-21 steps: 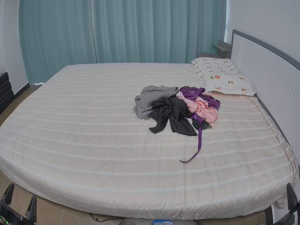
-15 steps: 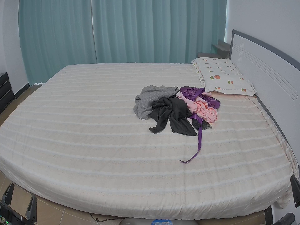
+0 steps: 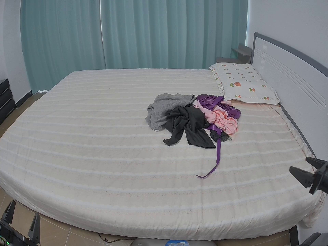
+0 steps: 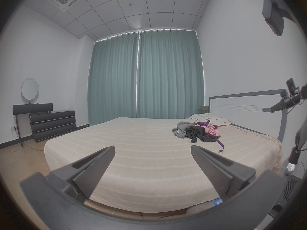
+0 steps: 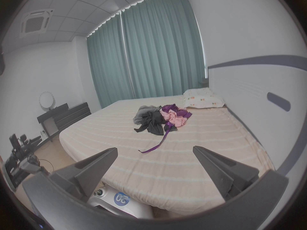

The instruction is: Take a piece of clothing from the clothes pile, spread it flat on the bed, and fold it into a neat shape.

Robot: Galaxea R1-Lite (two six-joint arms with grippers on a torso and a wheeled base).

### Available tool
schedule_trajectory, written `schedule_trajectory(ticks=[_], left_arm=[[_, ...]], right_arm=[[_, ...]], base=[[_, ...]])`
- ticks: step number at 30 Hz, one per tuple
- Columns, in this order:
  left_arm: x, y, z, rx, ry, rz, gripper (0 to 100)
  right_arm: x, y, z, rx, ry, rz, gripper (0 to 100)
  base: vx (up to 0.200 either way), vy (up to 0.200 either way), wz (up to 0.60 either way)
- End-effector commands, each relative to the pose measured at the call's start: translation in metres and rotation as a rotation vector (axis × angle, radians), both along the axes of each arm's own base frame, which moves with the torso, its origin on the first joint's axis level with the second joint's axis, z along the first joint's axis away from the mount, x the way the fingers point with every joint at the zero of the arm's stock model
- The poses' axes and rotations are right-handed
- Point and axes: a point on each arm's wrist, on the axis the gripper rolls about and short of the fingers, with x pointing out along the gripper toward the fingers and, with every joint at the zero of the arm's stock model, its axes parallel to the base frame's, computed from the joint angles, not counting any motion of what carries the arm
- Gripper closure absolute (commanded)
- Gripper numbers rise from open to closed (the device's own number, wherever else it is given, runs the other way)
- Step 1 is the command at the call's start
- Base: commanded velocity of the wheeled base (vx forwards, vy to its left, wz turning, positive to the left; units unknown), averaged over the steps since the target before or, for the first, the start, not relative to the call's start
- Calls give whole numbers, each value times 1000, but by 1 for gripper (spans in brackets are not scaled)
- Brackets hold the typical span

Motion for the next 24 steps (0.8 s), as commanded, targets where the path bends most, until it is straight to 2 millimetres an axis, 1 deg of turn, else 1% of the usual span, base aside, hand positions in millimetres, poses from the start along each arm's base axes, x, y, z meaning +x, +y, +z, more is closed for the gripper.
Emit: schedule_trajectory(ticks=[1, 4, 7, 8, 9, 10, 11, 12, 13, 15, 22, 24], left_arm=[[0, 0, -5, 0, 6, 1, 0], [0, 0, -5, 0, 6, 1, 0], [0, 0, -5, 0, 6, 1, 0], [0, 0, -5, 0, 6, 1, 0], [0, 0, -5, 0, 6, 1, 0], [0, 0, -5, 0, 6, 1, 0], [0, 0, -5, 0, 6, 1, 0], [0, 0, -5, 0, 6, 1, 0], [0, 0, -5, 0, 6, 1, 0], [0, 0, -5, 0, 6, 1, 0], [0, 0, -5, 0, 6, 1, 0], [0, 0, -5, 0, 6, 1, 0]], right_arm=[[182, 50, -67, 102, 319, 19, 0], [223, 66, -81, 154, 337, -25, 0], [257, 82, -95, 208, 353, -77, 0], [267, 86, -101, 215, 354, -95, 0], [267, 86, -101, 215, 354, -95, 0], [288, 94, -118, 214, 355, -140, 0], [288, 94, -118, 214, 355, -140, 0], [303, 98, -131, 206, 351, -167, 0], [303, 98, -131, 206, 351, -167, 0], [324, 104, -147, 225, 344, -196, 0], [351, 125, -165, 260, 365, -194, 0], [355, 126, -167, 268, 367, -198, 0]], base=[[0, 0, 0], [0, 0, 0], [0, 0, 0], [0, 0, 0], [0, 0, 0], [0, 0, 0], [0, 0, 0], [0, 0, 0], [0, 0, 0], [0, 0, 0], [0, 0, 0], [0, 0, 0]])
